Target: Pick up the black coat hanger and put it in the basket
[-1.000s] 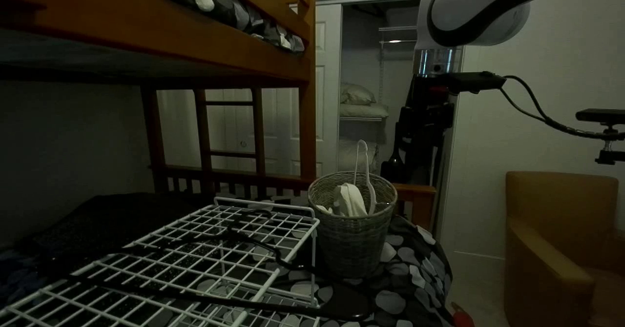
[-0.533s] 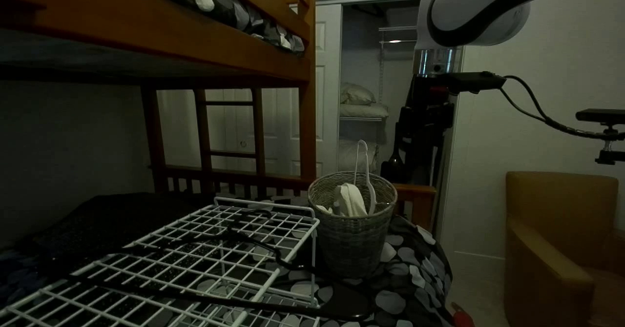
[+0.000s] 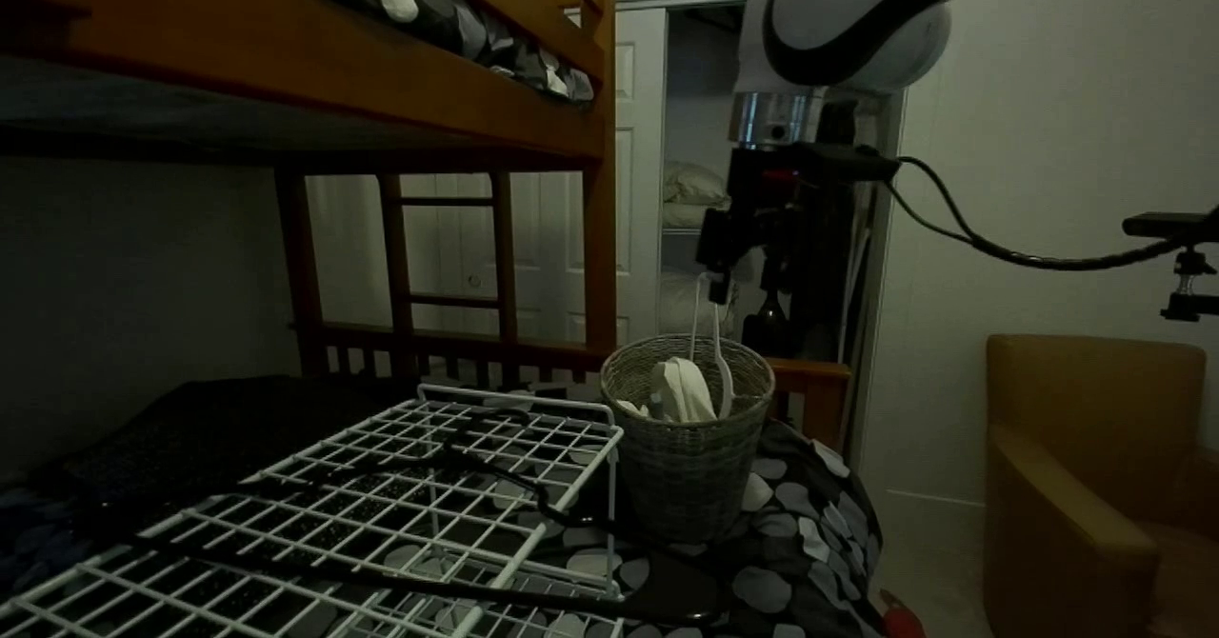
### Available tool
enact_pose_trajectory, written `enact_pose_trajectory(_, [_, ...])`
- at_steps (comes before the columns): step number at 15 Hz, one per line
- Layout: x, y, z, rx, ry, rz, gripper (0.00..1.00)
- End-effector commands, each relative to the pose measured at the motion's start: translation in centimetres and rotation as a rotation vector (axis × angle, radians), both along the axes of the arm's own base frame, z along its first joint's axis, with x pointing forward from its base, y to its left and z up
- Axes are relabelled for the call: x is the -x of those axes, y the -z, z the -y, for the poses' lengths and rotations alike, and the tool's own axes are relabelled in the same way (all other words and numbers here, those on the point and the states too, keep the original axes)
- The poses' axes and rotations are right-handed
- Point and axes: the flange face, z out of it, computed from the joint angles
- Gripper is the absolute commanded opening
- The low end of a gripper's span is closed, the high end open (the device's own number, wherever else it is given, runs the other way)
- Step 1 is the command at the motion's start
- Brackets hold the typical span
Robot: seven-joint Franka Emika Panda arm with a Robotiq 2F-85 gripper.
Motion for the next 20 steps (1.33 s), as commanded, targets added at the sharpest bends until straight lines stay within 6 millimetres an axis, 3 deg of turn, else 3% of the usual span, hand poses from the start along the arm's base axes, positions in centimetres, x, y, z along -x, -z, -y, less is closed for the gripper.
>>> enact_pose_trajectory(1, [-3.2,0.9,-8.7,-0.041,-0.097,-0.060,1.00])
enact_pose_trajectory(4, [-4.2,0.8,-14.5,-0.043,-0.112,-0.058,1.00])
enact_pose_trajectory(8, [-3.9,-0.4,-19.9,-0.033,-0.041,0.000,1.00])
enact_pose_trajectory(9, [-4.1,0.2,-18.2,-0.048,-0.080,-0.005,1.00])
enact_pose_trajectory(11, [-3.9,-0.3,-19.9,-0.053,-0.065,0.007,1.00])
enact_pose_trajectory(14, [-4.0,-0.3,-20.4,-0.062,-0.070,0.002,1.00])
enact_pose_trajectory(16, [-2.6,-0.1,-22.3,-0.040,-0.056,-0.030,1.00])
enact_pose_trajectory(20, [4.6,0.5,-27.2,-0.030,-0.032,0.004,1.00])
